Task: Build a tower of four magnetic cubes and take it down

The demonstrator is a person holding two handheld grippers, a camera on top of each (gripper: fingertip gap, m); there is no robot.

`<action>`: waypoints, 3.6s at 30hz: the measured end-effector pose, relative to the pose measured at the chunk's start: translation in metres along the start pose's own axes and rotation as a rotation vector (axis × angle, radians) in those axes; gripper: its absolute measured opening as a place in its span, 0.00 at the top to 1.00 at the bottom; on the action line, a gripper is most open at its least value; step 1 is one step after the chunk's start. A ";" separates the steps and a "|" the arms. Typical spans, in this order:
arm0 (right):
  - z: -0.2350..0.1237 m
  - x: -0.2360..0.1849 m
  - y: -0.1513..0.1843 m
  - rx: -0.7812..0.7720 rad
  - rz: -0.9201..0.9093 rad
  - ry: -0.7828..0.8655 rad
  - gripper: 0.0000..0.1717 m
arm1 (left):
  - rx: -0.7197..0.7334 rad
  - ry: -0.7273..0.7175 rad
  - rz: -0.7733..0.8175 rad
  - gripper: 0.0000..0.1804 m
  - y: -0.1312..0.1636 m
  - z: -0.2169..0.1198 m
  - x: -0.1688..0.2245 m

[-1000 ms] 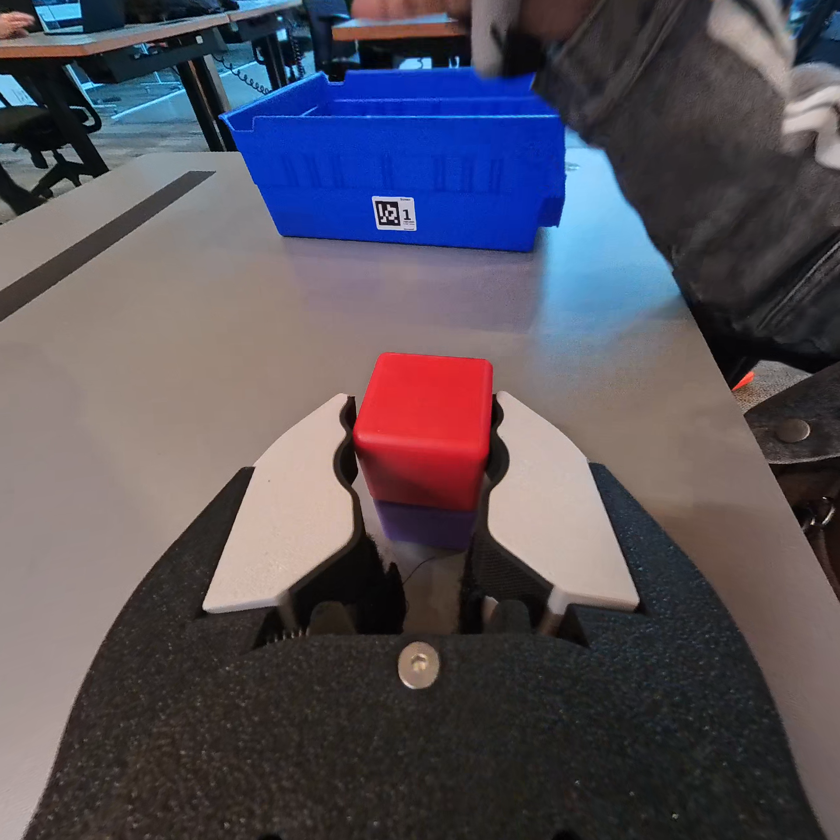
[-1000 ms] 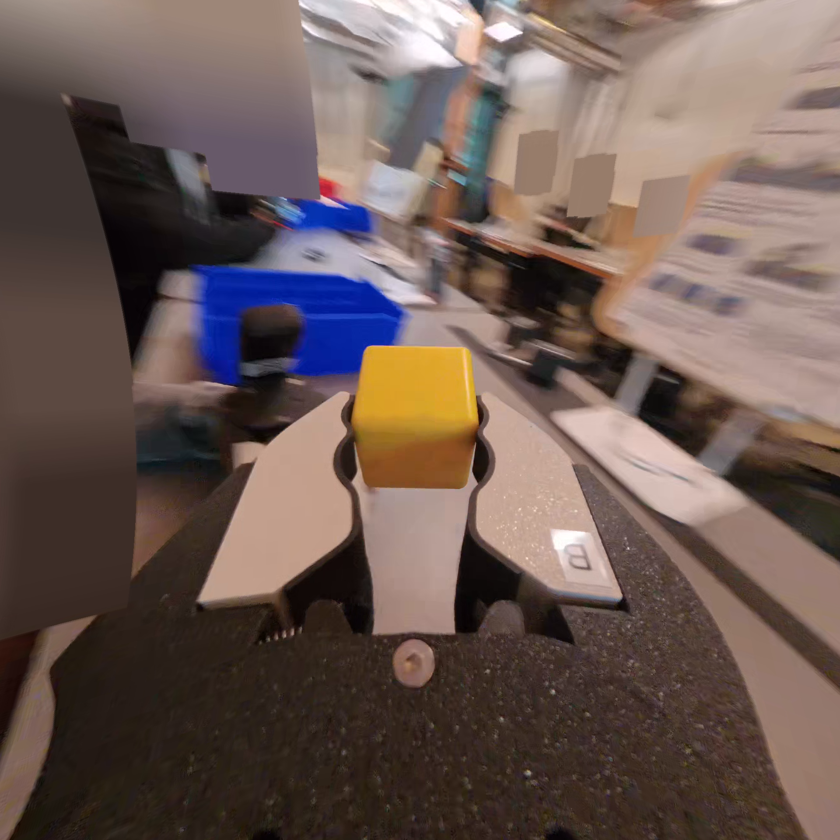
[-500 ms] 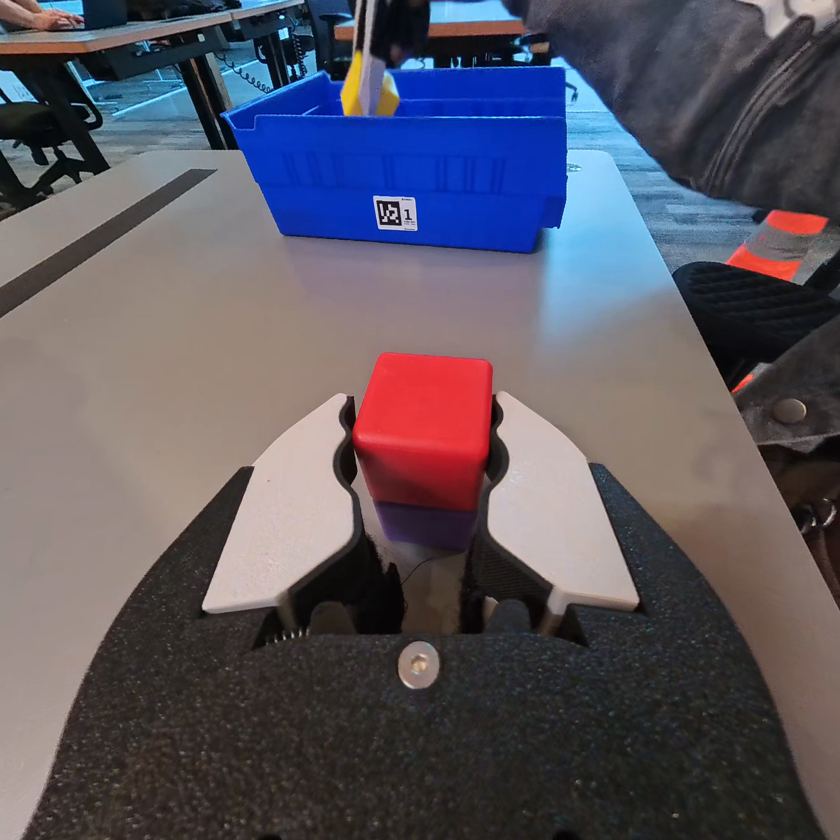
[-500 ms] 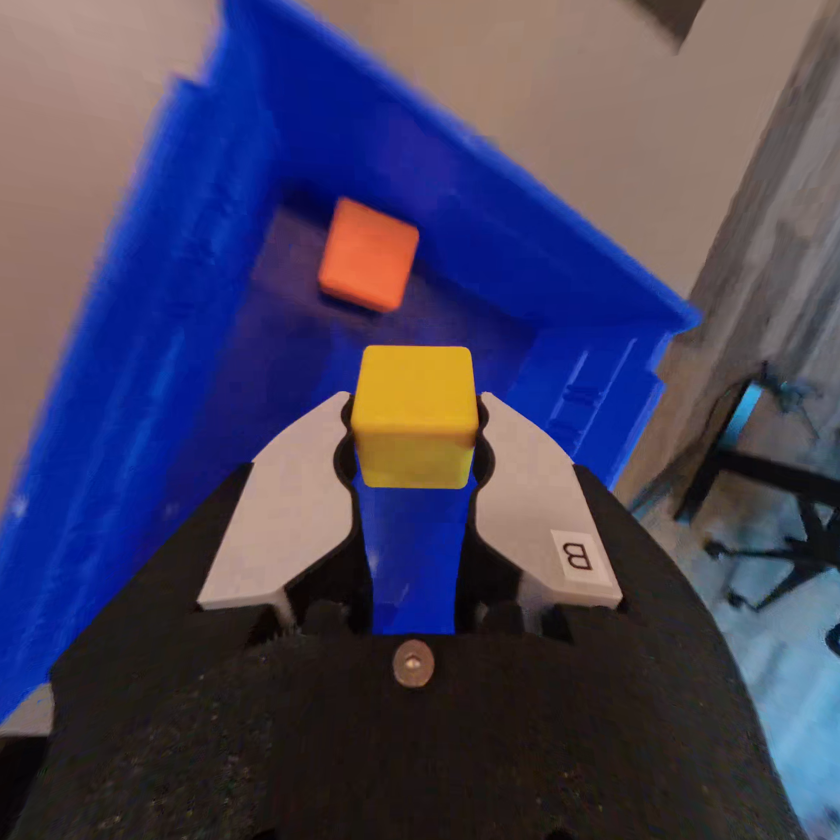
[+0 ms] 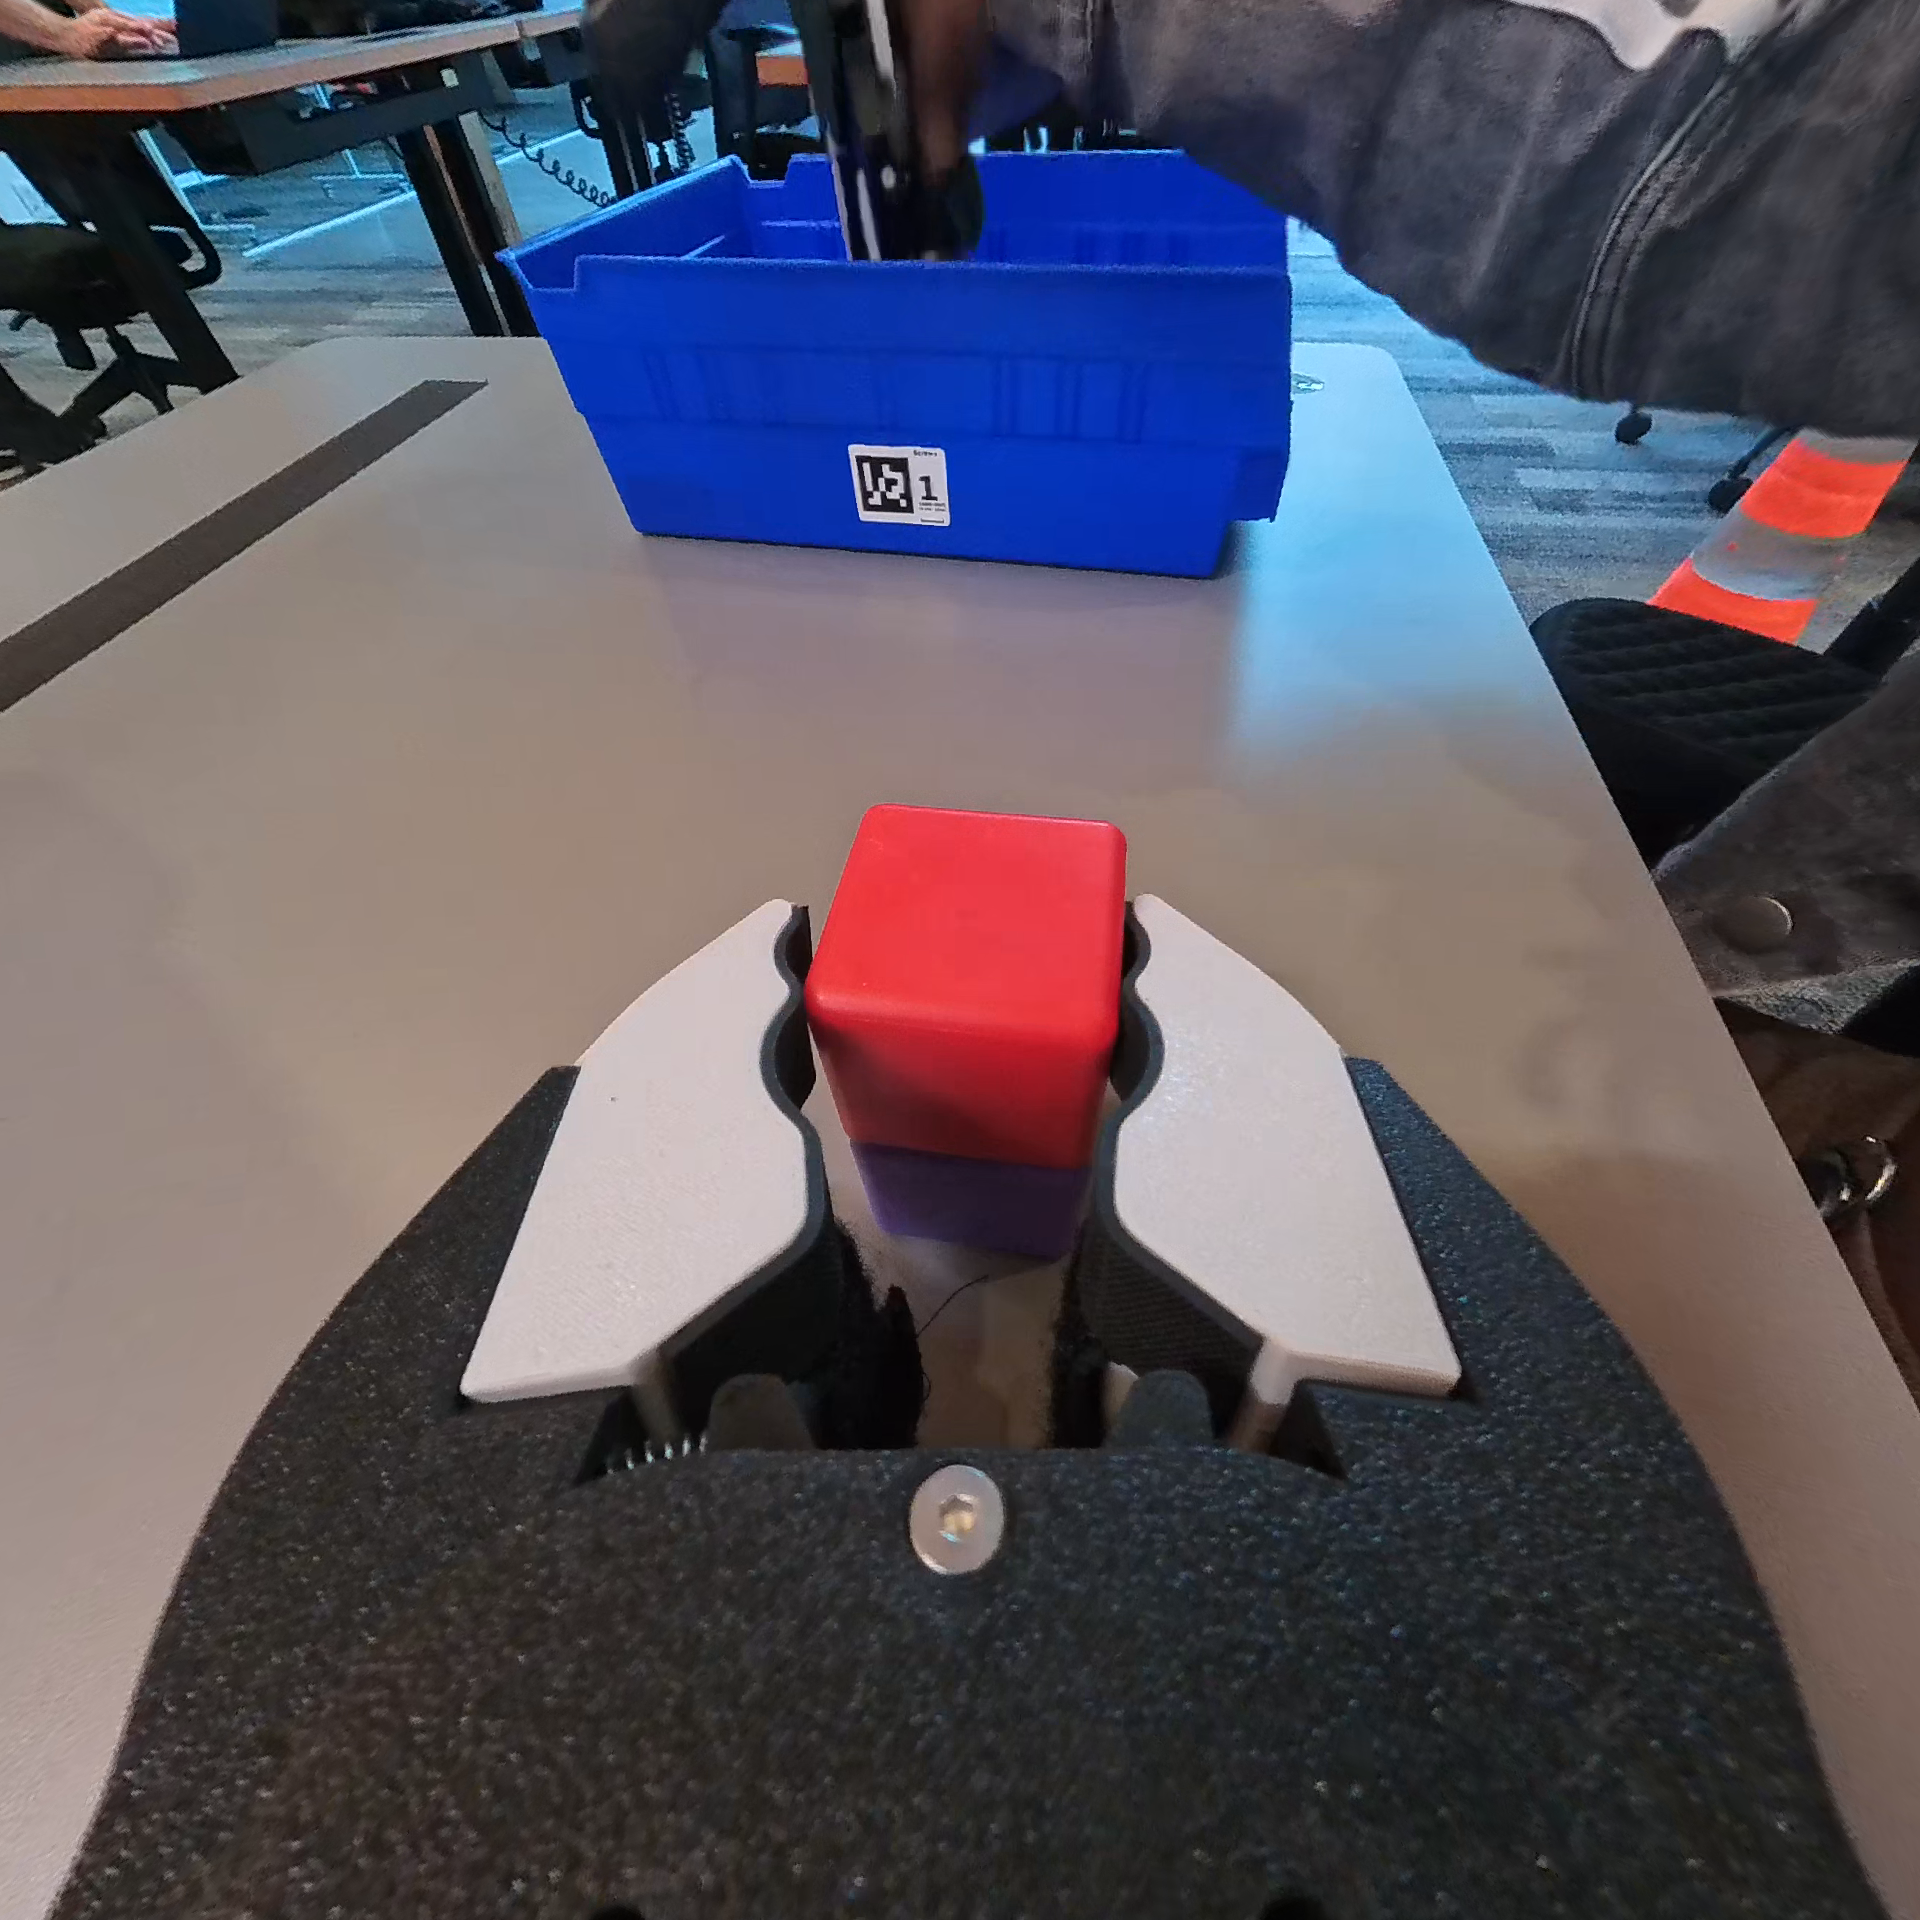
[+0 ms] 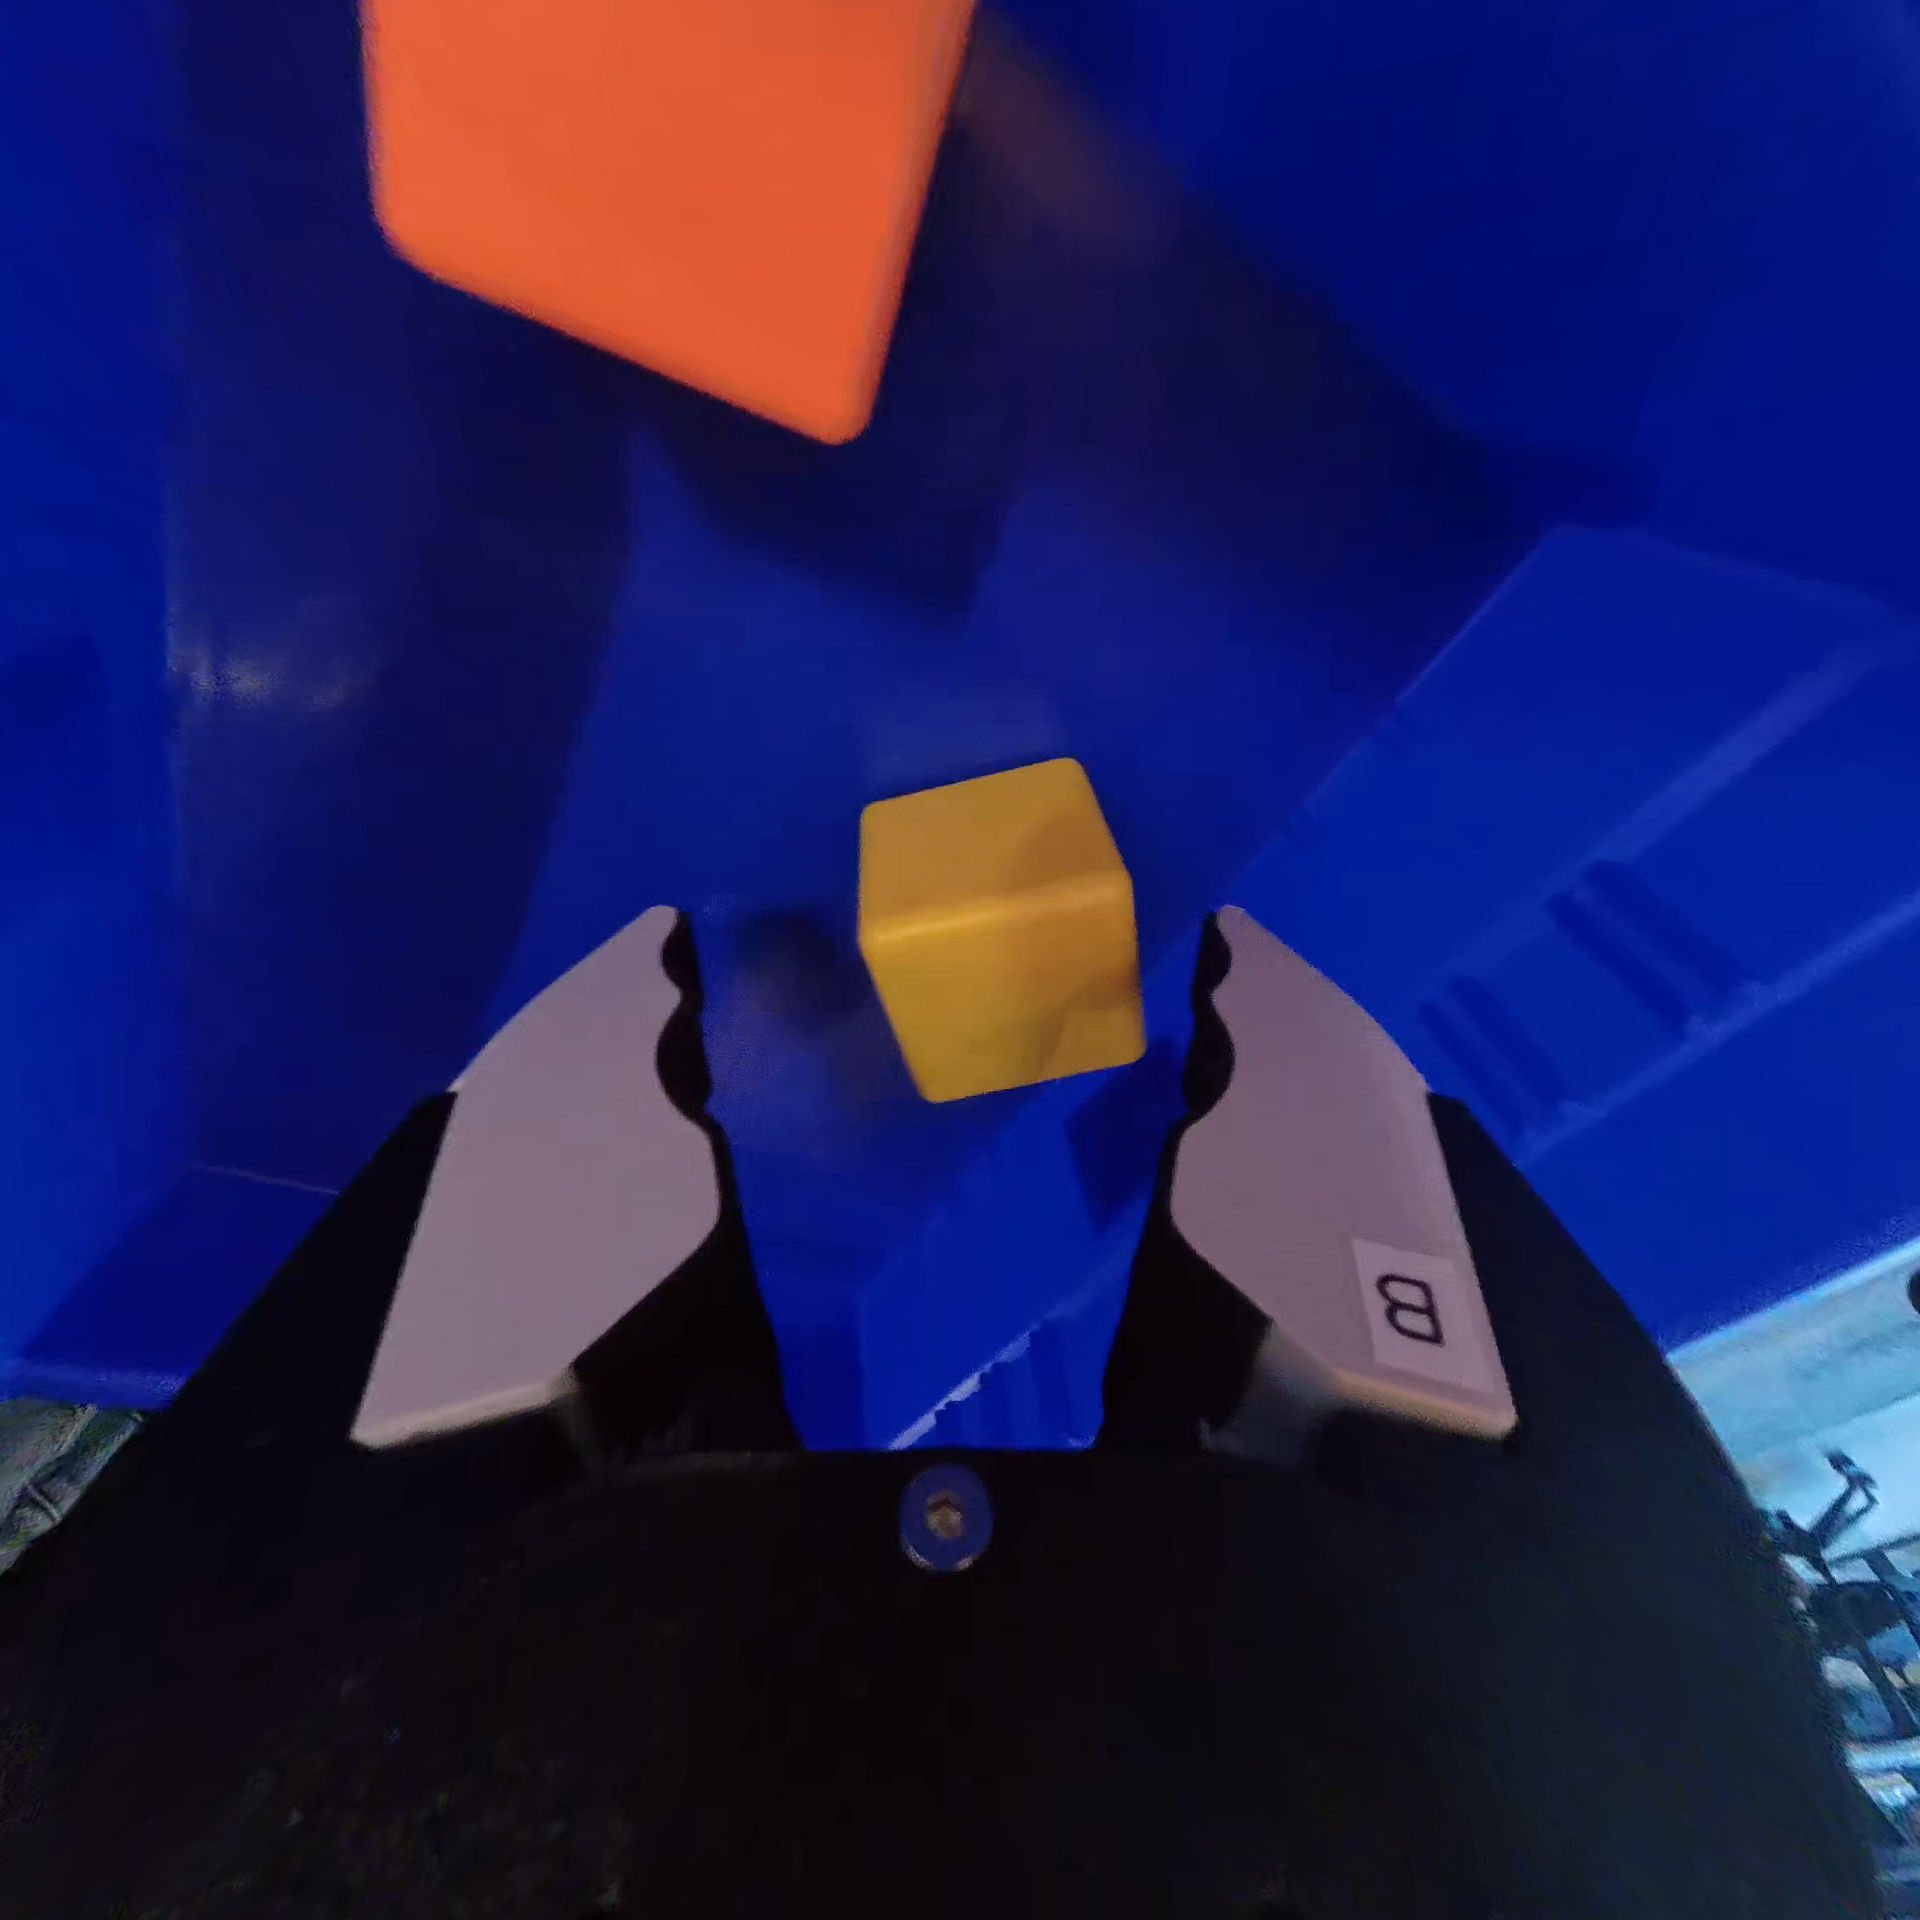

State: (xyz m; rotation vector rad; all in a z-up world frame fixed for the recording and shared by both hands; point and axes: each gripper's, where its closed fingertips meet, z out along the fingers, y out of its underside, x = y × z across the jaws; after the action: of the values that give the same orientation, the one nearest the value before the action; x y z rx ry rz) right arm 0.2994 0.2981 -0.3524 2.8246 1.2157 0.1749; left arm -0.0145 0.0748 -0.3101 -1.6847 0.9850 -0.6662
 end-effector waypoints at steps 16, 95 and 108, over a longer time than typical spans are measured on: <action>-0.179 -0.336 -0.065 1.242 -0.815 -0.420 0.29 | -0.143 0.008 0.029 0.39 0.025 -0.012 0.000; -0.064 -0.414 -0.071 0.952 -1.043 -0.417 0.43 | 0.466 0.007 -0.025 0.19 -0.070 -0.073 -0.005; -0.082 -0.398 -0.071 1.025 -0.997 -0.357 0.72 | 0.493 -0.051 -0.023 0.19 -0.074 -0.080 -0.016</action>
State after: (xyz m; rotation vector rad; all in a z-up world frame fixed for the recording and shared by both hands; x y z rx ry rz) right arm -0.0344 0.0586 -0.3100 2.0849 2.9127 -1.2188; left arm -0.0657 0.0592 -0.2139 -1.2714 0.6943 -0.8023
